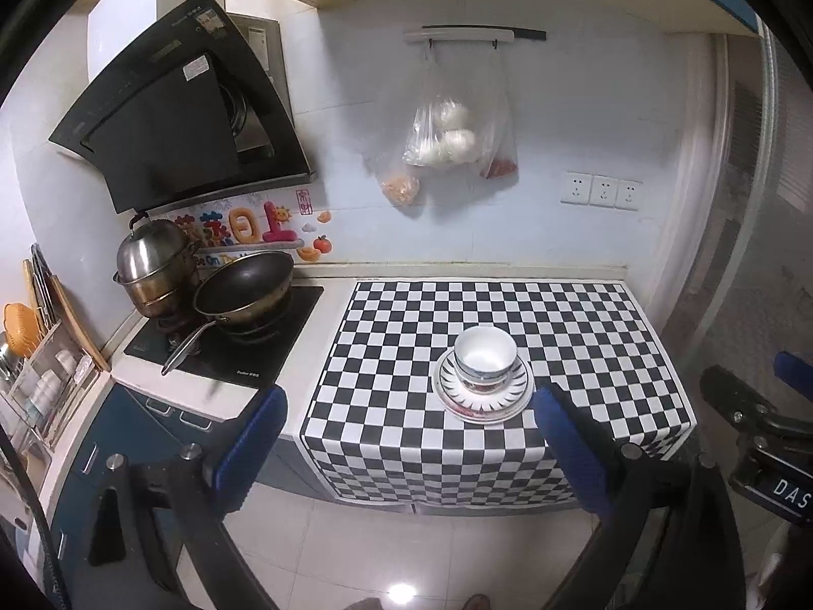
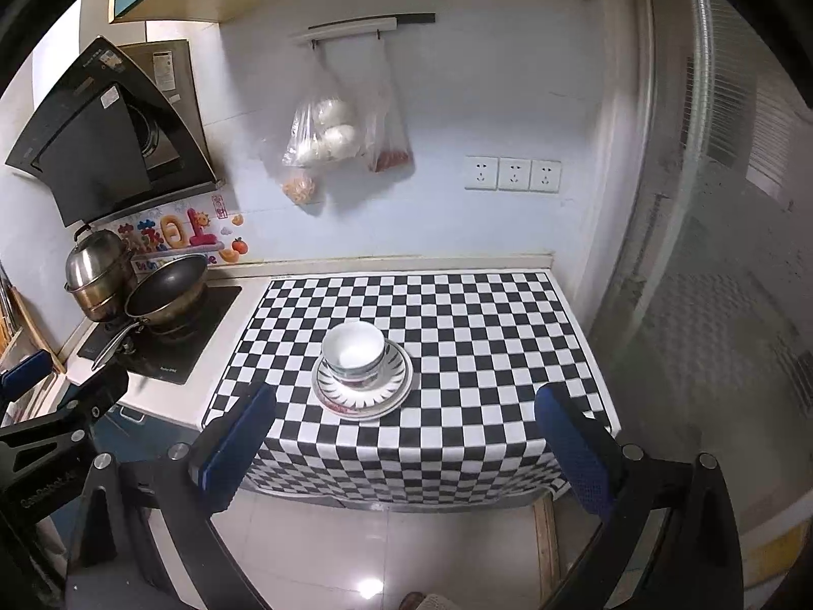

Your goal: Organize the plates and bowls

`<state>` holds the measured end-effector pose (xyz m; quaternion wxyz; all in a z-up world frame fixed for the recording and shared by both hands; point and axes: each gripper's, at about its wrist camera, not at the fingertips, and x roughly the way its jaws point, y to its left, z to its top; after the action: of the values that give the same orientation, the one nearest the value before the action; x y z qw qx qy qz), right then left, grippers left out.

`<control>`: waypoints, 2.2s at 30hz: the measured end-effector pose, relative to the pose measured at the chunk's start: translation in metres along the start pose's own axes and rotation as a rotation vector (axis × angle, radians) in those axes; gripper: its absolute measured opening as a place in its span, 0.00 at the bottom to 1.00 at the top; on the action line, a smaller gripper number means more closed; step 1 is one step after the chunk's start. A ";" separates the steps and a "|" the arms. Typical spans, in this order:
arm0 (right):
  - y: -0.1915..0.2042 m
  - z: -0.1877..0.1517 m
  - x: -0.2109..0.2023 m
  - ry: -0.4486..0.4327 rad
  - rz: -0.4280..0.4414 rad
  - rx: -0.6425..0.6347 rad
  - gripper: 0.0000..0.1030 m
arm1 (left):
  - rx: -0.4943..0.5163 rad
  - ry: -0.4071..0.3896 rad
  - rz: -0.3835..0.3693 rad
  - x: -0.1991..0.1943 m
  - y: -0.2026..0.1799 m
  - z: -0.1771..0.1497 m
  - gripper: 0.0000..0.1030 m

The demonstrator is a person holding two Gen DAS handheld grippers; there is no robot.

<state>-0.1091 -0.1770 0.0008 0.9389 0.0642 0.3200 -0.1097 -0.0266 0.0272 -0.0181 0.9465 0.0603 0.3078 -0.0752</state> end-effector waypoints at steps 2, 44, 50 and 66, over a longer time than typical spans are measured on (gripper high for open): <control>0.001 -0.006 -0.008 -0.002 -0.006 0.005 1.00 | 0.004 -0.003 -0.001 -0.006 0.003 -0.004 0.97; 0.037 -0.028 -0.048 -0.030 -0.078 0.010 1.00 | -0.002 -0.033 -0.010 -0.035 0.034 -0.027 0.97; 0.036 -0.028 -0.045 -0.021 -0.079 0.006 1.00 | 0.001 -0.027 -0.006 -0.033 0.033 -0.027 0.97; 0.033 -0.027 -0.041 -0.020 -0.084 0.002 1.00 | 0.008 -0.037 -0.014 -0.031 0.038 -0.026 0.97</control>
<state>-0.1485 -0.1329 0.0064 0.9366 0.0507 0.3127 -0.1499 -0.0593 0.0717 -0.0180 0.9512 0.0608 0.2906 -0.0840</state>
